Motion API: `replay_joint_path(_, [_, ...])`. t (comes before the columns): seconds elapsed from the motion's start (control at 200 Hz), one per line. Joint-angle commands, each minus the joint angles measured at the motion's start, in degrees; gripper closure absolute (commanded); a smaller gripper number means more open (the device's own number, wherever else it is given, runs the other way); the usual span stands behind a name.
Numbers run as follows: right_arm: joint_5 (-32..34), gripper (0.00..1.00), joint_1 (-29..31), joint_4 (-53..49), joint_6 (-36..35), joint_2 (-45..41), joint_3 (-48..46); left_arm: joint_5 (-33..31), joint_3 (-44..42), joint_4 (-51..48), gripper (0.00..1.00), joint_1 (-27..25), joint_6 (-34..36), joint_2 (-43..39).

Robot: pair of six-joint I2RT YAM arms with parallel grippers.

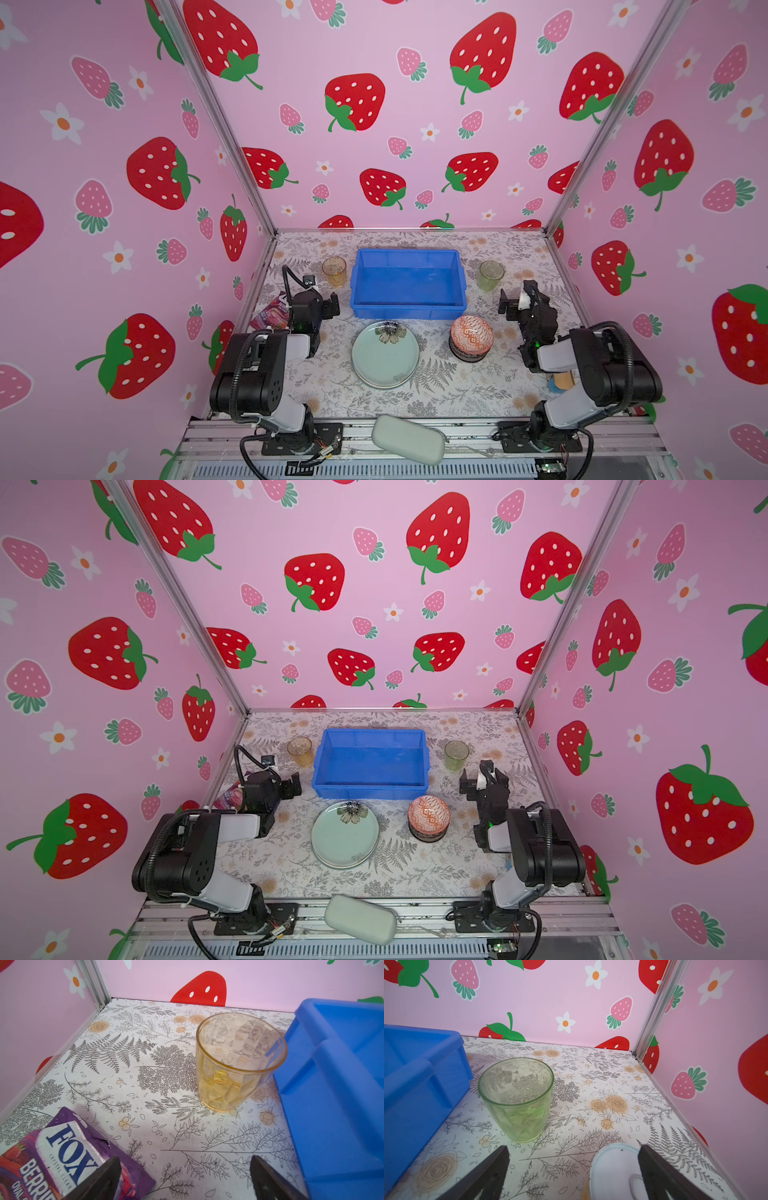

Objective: Place the mixed dishes into the plastic bin

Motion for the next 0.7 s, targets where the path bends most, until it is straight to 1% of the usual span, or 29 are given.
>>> replay_joint_path(0.0, [-0.5, 0.01, -0.3, 0.6, 0.2, -0.1, 0.2, -0.6, 0.6, 1.7, 0.01, 0.2, -0.3, -0.2])
replay_joint_path(0.045, [-0.5, 0.01, -0.4, 0.8, 0.2, -0.2, 0.1, -1.3, 2.3, -2.2, 0.01, 0.4, -0.7, -2.0])
replay_joint_path(0.08, [-0.8, 0.01, -0.4, 1.1, 0.2, -0.4, 0.3, -0.4, 4.6, -8.2, 0.01, 0.6, -0.5, -3.7])
replay_joint_path(0.11, [-1.1, 0.01, -0.3, -0.9, 0.0, -1.2, 1.0, 0.1, 6.8, -12.4, 0.01, 0.5, -0.2, -4.6])
replay_joint_path(0.195, [0.2, 0.01, -0.4, -11.3, 0.9, -5.7, 4.8, -0.2, 10.9, -19.8, 0.01, 0.4, 0.1, -6.3])
replay_joint_path(0.265, [1.4, 0.01, -0.4, -19.6, 2.5, -10.1, 7.8, -0.8, 13.8, -25.7, 0.01, 0.2, -0.1, -9.8])
replay_joint_path(0.315, [0.9, 0.01, -0.4, -25.5, 3.6, -13.7, 9.8, -0.7, 15.9, -29.6, 0.01, 0.2, -0.6, -12.5])
replay_joint_path(0.38, [0.8, 0.01, -0.3, -31.8, 6.0, -18.3, 12.3, -0.2, 18.4, -35.0, 0.01, 0.2, -2.9, -15.9])
replay_joint_path(0.475, [1.0, 0.01, -0.3, -42.7, 9.1, -23.5, 17.6, 3.1, 21.8, -42.6, 0.01, 0.2, -6.3, -20.4])
replay_joint_path(0.56, [-1.1, 0.01, -0.3, -54.3, 11.1, -24.9, 24.9, 5.3, 24.7, -49.2, 0.01, 0.2, -9.4, -23.4])
replay_joint_path(0.625, [-5.8, 0.01, -0.2, -62.7, 12.3, -24.7, 30.8, 5.5, 25.6, -53.0, 0.01, 0.5, -14.2, -26.0])
replay_joint_path(0.695, [-9.2, 0.01, 0.5, -70.1, 16.0, -24.5, 36.4, 9.1, 25.4, -55.4, 0.01, 1.0, -16.8, -29.8])
